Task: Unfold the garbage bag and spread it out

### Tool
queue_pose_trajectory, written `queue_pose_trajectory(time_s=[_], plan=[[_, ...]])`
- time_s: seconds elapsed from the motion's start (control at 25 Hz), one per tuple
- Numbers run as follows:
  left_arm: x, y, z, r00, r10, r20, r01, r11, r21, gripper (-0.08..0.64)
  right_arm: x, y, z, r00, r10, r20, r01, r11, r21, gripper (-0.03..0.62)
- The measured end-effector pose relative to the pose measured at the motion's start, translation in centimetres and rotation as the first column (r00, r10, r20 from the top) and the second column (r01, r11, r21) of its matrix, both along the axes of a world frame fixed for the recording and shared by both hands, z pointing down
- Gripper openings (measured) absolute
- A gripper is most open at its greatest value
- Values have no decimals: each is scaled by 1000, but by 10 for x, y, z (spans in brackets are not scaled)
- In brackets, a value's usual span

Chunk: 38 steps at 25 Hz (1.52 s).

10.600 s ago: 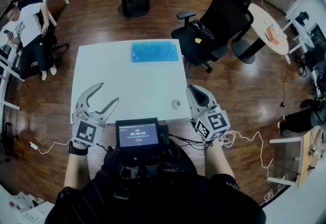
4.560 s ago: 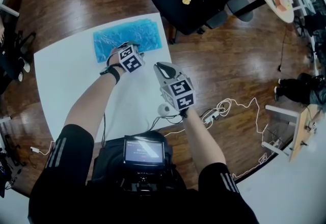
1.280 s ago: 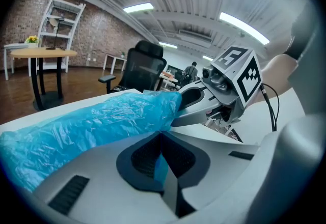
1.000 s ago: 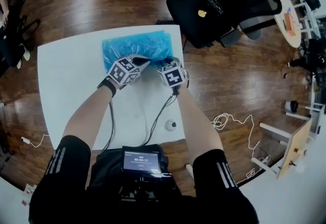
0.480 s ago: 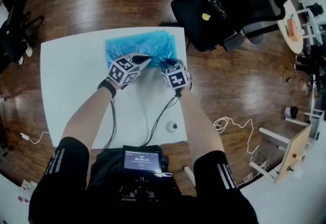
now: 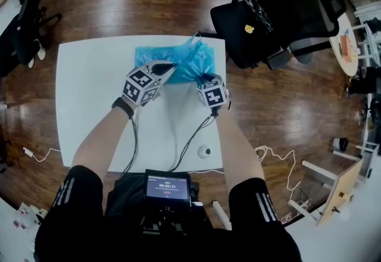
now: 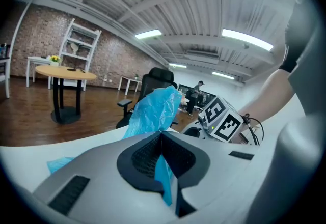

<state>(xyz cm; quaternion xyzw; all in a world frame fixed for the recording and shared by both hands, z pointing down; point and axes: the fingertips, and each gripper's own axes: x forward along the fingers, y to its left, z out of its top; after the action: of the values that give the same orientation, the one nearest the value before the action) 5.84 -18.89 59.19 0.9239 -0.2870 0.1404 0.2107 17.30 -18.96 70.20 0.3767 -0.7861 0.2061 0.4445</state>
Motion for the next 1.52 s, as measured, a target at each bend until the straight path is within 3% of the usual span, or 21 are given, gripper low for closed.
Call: queue_pose_trajectory(time_s=[0.32, 0.68, 1.16, 1.52], plan=[[-58, -5, -29, 989, -147, -15, 148, 988, 54, 0, 2, -1, 0, 999, -32, -33, 32, 999, 17, 146], [-128, -2, -48, 950, -312, -33, 314, 946, 80, 0, 2, -1, 0, 998, -40, -46, 41, 999, 23, 146], [-228, 13, -44, 854, -519, -18, 519, 852, 73, 0, 3, -1, -1, 997, -32, -65, 35, 999, 33, 146], [-285, 31, -22, 788, -614, 36, 612, 789, 51, 0, 1, -1, 0, 998, -22, -62, 24, 999, 35, 145]])
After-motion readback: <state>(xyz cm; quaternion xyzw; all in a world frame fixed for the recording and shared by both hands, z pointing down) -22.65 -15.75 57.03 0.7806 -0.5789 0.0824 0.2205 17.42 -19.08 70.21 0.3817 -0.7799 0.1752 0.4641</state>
